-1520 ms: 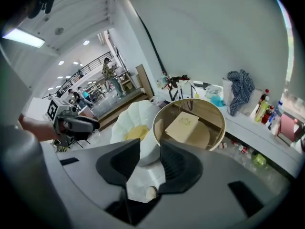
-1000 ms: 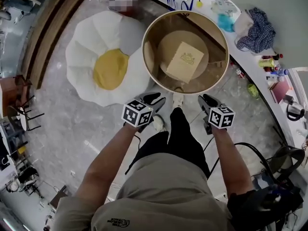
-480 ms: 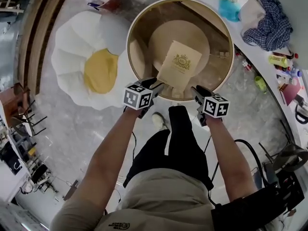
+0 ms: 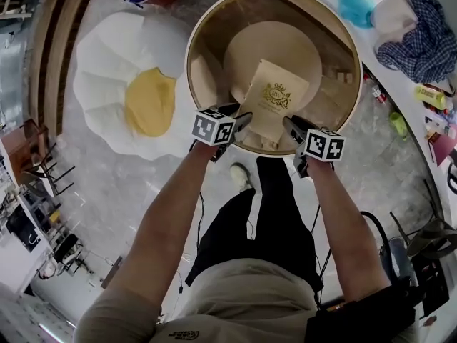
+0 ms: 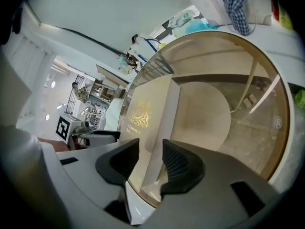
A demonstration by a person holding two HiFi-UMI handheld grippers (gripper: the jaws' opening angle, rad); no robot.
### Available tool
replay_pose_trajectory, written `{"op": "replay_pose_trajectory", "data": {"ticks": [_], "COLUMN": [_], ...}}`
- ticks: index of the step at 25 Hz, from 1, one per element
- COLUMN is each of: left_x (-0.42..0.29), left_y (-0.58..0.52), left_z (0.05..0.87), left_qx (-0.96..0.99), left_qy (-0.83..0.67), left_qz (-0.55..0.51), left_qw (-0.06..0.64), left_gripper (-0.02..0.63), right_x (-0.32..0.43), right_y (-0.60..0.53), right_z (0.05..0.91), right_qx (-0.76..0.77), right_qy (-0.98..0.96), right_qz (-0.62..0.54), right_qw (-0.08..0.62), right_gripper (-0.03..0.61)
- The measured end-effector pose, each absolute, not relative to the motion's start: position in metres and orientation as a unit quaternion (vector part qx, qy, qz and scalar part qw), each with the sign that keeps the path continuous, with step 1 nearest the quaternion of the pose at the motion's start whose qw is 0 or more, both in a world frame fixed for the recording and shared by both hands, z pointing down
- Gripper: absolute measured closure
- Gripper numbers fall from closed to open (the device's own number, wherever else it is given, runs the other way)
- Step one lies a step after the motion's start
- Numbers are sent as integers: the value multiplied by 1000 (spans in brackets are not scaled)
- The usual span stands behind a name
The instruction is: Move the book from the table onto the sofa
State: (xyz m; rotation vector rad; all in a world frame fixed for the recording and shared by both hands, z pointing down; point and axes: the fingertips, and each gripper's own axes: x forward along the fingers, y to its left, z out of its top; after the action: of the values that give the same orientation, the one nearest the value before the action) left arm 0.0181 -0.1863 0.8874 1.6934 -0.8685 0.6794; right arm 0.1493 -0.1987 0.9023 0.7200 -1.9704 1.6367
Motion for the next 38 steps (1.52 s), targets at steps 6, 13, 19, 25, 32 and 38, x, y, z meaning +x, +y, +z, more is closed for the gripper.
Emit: {"op": "replay_pose_trajectory", "data": {"ticks": [6,13,19,25,32,38], "left_x": [13,18,25,22,17,4], "left_y": [-192,-192,-183,-174,-162,-152], "left_z": [907,911,897,855,765,681], "left_qx": [687,678,681,683,697,702], "left_qy": [-370,-359,-353,-381,-403,-436], "left_qz": [269,271,255,218,176,133], "left_qw": [565,582,589,584,566,548], "left_gripper": [413,407,407,408,410,410], "right_x": [142,146,151,144,135,117], "right_y": [-202,-202,-203,-205,-209,-209], "right_z": [912,912,903,857,763,671], "right_qx": [270,278,276,254,223,201], "right_qy": [-702,-696,-701,-729,-778,-818], "right_qz": [619,624,617,597,543,491], "right_qw": [227,221,226,219,225,223], "right_gripper": [439,457,479,483,485,486]}}
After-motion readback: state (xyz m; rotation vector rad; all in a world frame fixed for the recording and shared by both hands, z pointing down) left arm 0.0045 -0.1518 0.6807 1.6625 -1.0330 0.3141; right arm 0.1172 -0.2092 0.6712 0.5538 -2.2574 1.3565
